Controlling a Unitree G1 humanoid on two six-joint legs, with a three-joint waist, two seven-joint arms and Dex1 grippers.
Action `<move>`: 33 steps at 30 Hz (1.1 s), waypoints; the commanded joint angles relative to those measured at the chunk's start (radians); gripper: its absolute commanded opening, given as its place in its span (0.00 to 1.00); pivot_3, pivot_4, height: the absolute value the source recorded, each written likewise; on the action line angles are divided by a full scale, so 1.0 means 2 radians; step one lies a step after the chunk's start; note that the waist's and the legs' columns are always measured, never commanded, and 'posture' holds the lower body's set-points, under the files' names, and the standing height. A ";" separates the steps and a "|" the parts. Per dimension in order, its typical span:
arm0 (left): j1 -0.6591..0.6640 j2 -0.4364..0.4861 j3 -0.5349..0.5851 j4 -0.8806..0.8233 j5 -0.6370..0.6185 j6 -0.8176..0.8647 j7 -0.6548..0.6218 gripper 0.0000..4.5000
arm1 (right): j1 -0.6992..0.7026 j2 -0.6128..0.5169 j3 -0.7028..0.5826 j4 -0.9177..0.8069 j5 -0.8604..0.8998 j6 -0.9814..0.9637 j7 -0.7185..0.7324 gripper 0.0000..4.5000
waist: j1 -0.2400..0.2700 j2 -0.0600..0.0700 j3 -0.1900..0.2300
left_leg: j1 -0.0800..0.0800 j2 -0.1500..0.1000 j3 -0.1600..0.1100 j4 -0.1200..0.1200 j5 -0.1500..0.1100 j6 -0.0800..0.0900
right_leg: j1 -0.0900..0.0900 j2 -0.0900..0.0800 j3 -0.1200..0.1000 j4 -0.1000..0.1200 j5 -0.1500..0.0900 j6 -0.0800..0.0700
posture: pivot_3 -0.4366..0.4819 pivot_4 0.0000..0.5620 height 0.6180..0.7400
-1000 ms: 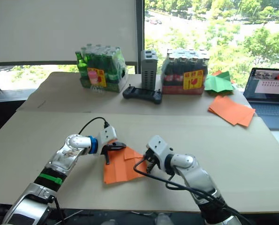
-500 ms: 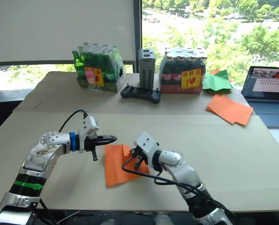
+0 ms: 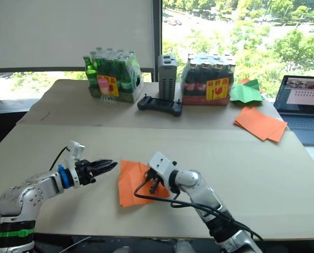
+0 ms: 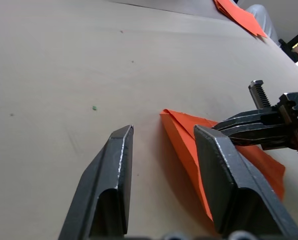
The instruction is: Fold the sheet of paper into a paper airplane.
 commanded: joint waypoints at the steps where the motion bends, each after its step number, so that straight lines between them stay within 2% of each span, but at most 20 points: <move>1: 0.018 0.011 -0.016 -0.031 -0.002 -0.010 0.003 0.62 | -0.009 0.002 -0.002 -0.006 -0.002 -0.011 0.003 0.00 | -0.001 0.000 0.000 | 0.000 0.000 0.000 0.000 0.000 0.000 | 0.000 0.000 0.000 0.000 0.000 0.000 | 0.48 0.27 0.94; 8: 0.023 0.010 -0.047 -0.024 0.014 -0.044 0.017 0.62 | -0.011 0.006 -0.001 -0.006 -0.004 -0.008 0.002 0.00 | 0.000 0.000 0.000 | 0.000 0.000 0.000 0.000 0.000 0.000 | 0.000 0.000 0.000 0.000 0.000 0.000 | 0.48 0.27 0.94; 11: 0.019 0.012 -0.055 -0.020 0.016 -0.059 0.012 0.43 | -0.010 0.007 0.000 -0.008 -0.005 -0.007 0.002 0.00 | 0.000 0.000 0.000 | 0.000 0.000 0.000 0.000 0.000 0.000 | 0.000 0.000 0.000 0.000 0.000 0.000 | 0.48 0.27 0.94; 15: 0.010 0.012 -0.074 -0.012 0.028 -0.069 0.014 0.12 | -0.009 0.009 0.000 -0.009 -0.005 -0.004 0.001 0.00 | 0.000 0.000 0.000 | 0.000 0.000 0.000 0.000 0.000 0.000 | 0.000 0.000 0.000 0.000 0.000 0.000 | 0.48 0.27 0.94; 17: 0.004 0.012 -0.086 -0.003 0.039 -0.077 0.016 0.01 | -0.008 0.009 0.000 -0.010 -0.006 -0.003 0.001 0.00 | 0.000 0.000 0.000 | 0.000 0.000 0.000 0.000 0.000 0.000 | 0.000 0.000 0.000 0.000 0.000 0.000 | 0.48 0.27 0.94; 23: -0.022 0.015 -0.108 0.024 0.065 -0.117 0.006 0.01 | -0.008 0.010 -0.001 -0.013 -0.008 0.001 0.000 0.00 | 0.000 0.000 0.000 | 0.000 0.000 0.000 0.000 0.000 0.000 | 0.000 0.000 0.000 0.000 0.000 0.000 | 0.48 0.27 0.94; 33: -0.035 0.071 -0.201 0.048 0.181 -0.275 -0.066 0.01 | -0.003 0.028 -0.022 -0.013 0.004 0.008 -0.011 0.00 | 0.000 0.000 0.000 | 0.000 0.000 0.000 0.000 0.000 0.000 | 0.000 0.000 0.000 0.000 0.000 0.000 | 0.48 0.27 0.94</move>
